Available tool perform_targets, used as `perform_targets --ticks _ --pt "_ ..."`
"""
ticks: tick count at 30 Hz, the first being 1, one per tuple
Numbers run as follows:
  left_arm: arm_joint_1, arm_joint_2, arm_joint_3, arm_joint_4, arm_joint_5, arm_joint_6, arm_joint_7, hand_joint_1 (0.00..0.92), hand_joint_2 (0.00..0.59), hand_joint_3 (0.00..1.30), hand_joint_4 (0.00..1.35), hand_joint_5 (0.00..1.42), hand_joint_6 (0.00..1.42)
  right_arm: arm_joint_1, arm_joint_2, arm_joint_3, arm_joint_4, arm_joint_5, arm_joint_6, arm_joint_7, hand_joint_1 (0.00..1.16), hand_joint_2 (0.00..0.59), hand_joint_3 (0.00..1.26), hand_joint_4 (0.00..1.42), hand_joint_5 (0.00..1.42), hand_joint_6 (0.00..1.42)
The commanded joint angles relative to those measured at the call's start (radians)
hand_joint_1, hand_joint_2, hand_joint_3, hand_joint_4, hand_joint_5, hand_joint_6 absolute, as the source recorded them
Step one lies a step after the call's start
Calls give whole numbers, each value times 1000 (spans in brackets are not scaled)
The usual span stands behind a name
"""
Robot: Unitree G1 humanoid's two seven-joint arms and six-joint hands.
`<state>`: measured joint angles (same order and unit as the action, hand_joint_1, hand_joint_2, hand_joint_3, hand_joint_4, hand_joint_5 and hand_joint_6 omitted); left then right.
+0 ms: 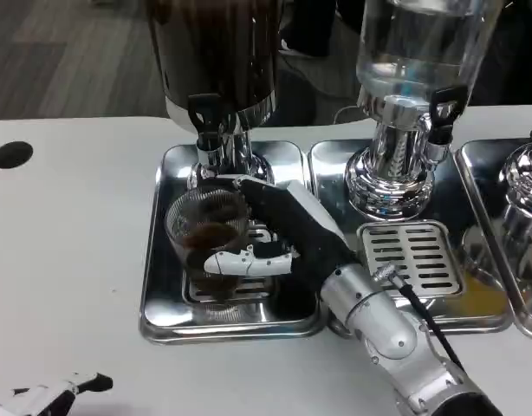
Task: Grasp the cup under the faucet to collect the drink, then remove the cup.
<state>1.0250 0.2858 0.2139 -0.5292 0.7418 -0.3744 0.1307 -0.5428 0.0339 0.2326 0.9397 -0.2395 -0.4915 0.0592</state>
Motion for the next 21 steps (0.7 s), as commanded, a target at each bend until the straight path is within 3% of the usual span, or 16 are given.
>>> perform_targets --ticks 1,10,21 --pt "-2 -6 4 -7 -21 1 -15 0 69 362 271 309 216 8 0 -6 0 -2 -35 -21 854 110 343 388 414 251" --pt "-16 -6 -11 15 -21 2 -18 0 71 366 278 309 216 16 -4 -10 -14 3 -32 -8 855 110 354 406 428 258" --pt "-54 -1 -35 42 -22 10 -27 0 73 367 279 309 216 51 -26 -17 -105 10 -17 22 849 112 361 407 428 261"
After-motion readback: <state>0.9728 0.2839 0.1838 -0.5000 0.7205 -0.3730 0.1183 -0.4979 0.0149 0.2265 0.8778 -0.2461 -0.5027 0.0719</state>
